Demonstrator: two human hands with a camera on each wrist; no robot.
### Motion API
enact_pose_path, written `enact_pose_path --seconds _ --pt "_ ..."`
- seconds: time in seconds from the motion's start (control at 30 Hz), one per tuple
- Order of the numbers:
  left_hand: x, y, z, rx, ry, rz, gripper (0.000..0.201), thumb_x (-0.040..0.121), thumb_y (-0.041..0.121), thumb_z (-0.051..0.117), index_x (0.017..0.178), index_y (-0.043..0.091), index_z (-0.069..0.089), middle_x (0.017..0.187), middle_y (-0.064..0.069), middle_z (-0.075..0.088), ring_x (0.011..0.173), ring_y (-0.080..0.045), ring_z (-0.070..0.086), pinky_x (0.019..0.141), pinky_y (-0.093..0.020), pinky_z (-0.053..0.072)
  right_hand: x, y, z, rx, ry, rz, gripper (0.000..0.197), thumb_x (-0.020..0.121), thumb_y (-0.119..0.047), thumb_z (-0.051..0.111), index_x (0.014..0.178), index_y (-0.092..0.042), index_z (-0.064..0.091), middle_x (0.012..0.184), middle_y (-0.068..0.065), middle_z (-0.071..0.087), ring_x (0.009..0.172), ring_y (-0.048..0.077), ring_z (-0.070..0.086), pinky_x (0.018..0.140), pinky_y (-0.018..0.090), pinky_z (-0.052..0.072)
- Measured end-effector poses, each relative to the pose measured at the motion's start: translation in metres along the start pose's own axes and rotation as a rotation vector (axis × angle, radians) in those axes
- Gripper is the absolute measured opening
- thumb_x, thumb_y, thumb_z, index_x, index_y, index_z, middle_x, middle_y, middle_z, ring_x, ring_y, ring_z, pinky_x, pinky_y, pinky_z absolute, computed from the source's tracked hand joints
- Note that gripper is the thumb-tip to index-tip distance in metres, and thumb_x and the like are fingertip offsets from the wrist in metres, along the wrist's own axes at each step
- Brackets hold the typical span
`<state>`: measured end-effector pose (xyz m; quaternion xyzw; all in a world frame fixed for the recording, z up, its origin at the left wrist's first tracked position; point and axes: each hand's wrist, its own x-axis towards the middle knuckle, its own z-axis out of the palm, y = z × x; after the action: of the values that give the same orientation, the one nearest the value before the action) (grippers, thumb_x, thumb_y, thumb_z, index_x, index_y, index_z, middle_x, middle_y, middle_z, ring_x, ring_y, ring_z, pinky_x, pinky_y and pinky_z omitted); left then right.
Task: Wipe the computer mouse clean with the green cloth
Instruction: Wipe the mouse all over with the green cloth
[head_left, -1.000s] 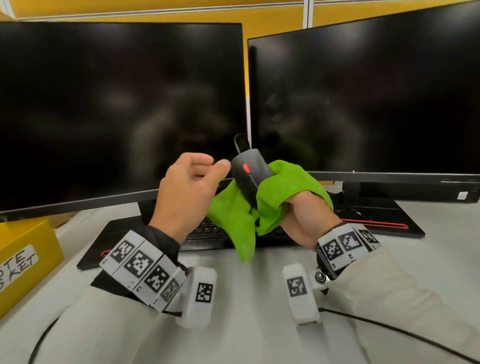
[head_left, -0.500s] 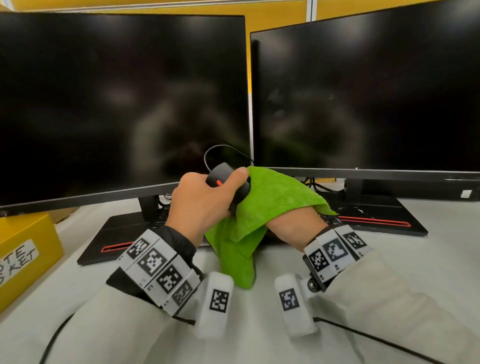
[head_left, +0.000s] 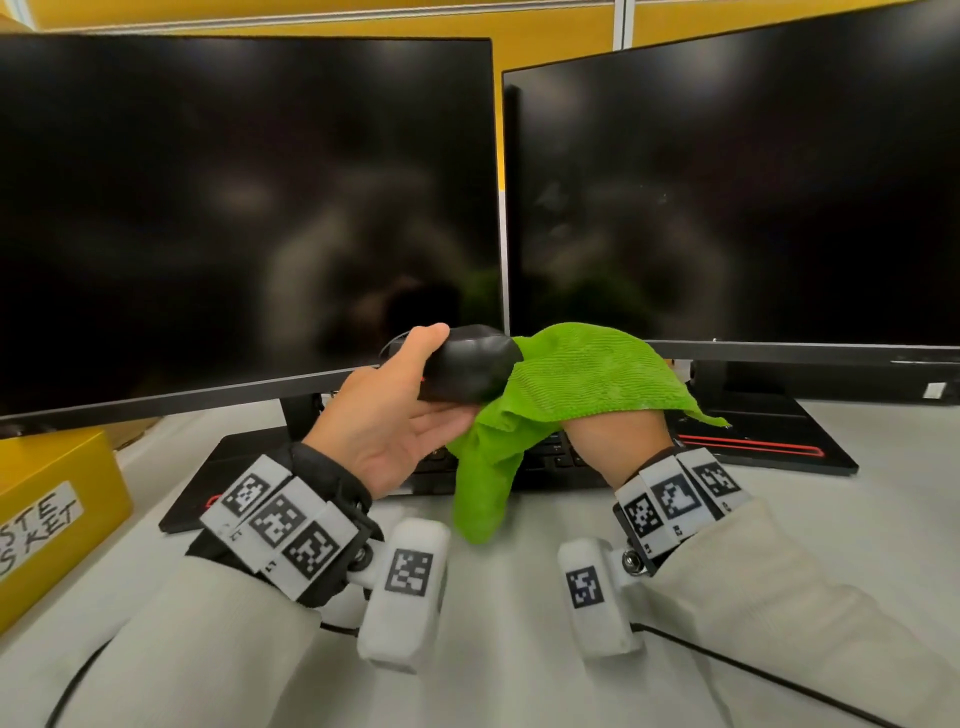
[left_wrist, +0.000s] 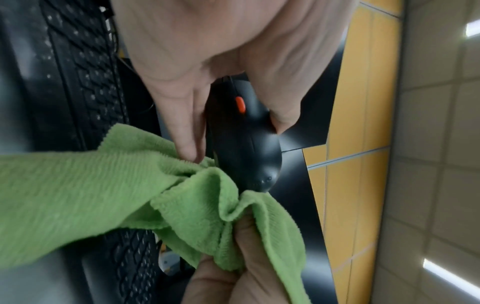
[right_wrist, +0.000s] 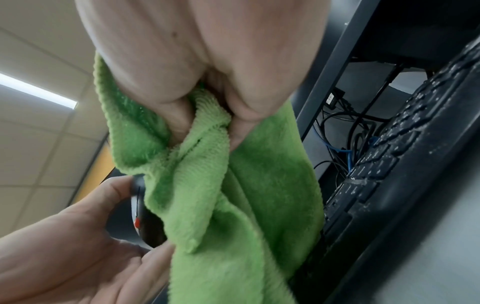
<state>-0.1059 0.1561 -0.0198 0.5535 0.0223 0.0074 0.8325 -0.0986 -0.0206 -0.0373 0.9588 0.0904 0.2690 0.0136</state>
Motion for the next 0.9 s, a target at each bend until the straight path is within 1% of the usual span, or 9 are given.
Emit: enact_pose_path --seconds 0.1,0.17,0.2,0.23,0.4,0.5,0.6,0.7,0.9 --pt "0.003 -0.002 -0.004 -0.150 -0.089 0.061 0.036 0.097 0.018 0.070 0.125 -0.003 0.065 0.120 -0.025 0.075 0.108 -0.033 0.077 0.094 -0.041 0.062 0.002 0.007 0.005 -0.047 -0.195 -0.045 0.055 0.110 -0.023 0.021 0.158 -0.011 -0.003 0.168 0.016 -0.004 0.155 0.029 0.010 0.123 0.042 0.006" --pt "0.006 -0.003 -0.007 -0.170 -0.132 0.127 0.031 0.089 0.009 0.071 0.116 -0.006 0.068 0.115 -0.023 0.077 0.108 -0.031 0.077 0.095 -0.039 0.062 0.005 0.008 0.016 0.213 -0.079 -0.020 0.054 0.110 -0.026 0.025 0.158 -0.009 0.007 0.167 0.019 0.007 0.153 0.029 0.019 0.122 0.036 0.009" --pt "0.007 -0.004 -0.009 -0.165 -0.153 0.154 0.030 0.083 0.008 0.073 0.109 -0.006 0.070 0.111 -0.022 0.079 0.105 -0.029 0.078 0.095 -0.038 0.062 0.005 0.005 0.019 0.296 0.094 -0.035 0.052 0.106 -0.026 0.033 0.153 -0.004 0.030 0.159 0.027 0.029 0.144 0.034 0.040 0.048 -0.001 -0.029" --pt "0.009 -0.006 -0.010 -0.151 -0.167 0.175 0.028 0.078 0.007 0.073 0.103 -0.007 0.070 0.108 -0.022 0.079 0.103 -0.029 0.079 0.096 -0.038 0.061 0.003 0.001 0.012 0.377 0.026 -0.025 0.050 0.098 -0.029 0.042 0.138 -0.001 0.053 0.141 0.030 0.053 0.127 0.039 0.059 0.049 0.052 0.053" --pt "0.012 -0.016 -0.008 -0.120 -0.215 0.219 0.025 0.075 0.003 0.073 0.098 -0.004 0.066 0.106 -0.019 0.078 0.103 -0.027 0.077 0.095 -0.036 0.062 0.003 -0.006 0.009 0.720 0.065 -0.048 0.048 0.105 -0.026 0.044 0.150 -0.009 0.039 0.157 0.015 0.038 0.146 0.030 0.037 0.119 0.038 0.024" --pt "0.011 -0.016 -0.009 -0.140 -0.271 0.215 0.049 0.079 0.007 0.072 0.120 -0.019 0.062 0.117 -0.022 0.077 0.109 -0.027 0.076 0.094 -0.033 0.062 0.009 0.004 0.012 1.345 -0.088 0.498 0.049 0.109 -0.012 0.029 0.156 -0.005 0.017 0.163 0.008 0.017 0.152 0.029 0.021 0.120 0.024 0.017" --pt "0.010 -0.014 -0.014 -0.131 -0.353 0.234 0.075 0.077 0.014 0.085 0.136 -0.021 0.053 0.135 -0.023 0.069 0.123 -0.028 0.071 0.096 -0.031 0.060 0.002 0.014 0.026 2.034 0.036 0.495 0.032 0.101 -0.007 0.050 0.133 -0.008 0.051 0.137 0.011 0.058 0.126 0.026 0.057 0.111 0.034 0.043" --pt "0.011 -0.014 -0.021 -0.141 -0.471 0.212 0.079 0.065 0.021 0.097 0.130 -0.011 0.064 0.143 -0.022 0.065 0.131 -0.029 0.065 0.105 -0.035 0.056 0.004 0.013 0.023 2.326 -0.061 0.312 0.061 0.044 -0.039 0.099 0.095 -0.019 0.072 0.093 -0.002 0.079 0.088 0.014 0.075 0.083 0.030 0.061" --pt "0.003 -0.016 -0.024 -0.296 -0.666 0.150 0.064 0.076 0.015 0.091 0.127 -0.011 0.063 0.145 -0.026 0.061 0.137 -0.036 0.060 0.107 -0.041 0.055 0.001 0.006 0.007 2.268 -0.033 0.084 0.026 0.098 0.000 0.049 0.118 0.013 0.060 0.122 0.037 0.062 0.114 0.047 0.060 0.102 0.066 0.045"
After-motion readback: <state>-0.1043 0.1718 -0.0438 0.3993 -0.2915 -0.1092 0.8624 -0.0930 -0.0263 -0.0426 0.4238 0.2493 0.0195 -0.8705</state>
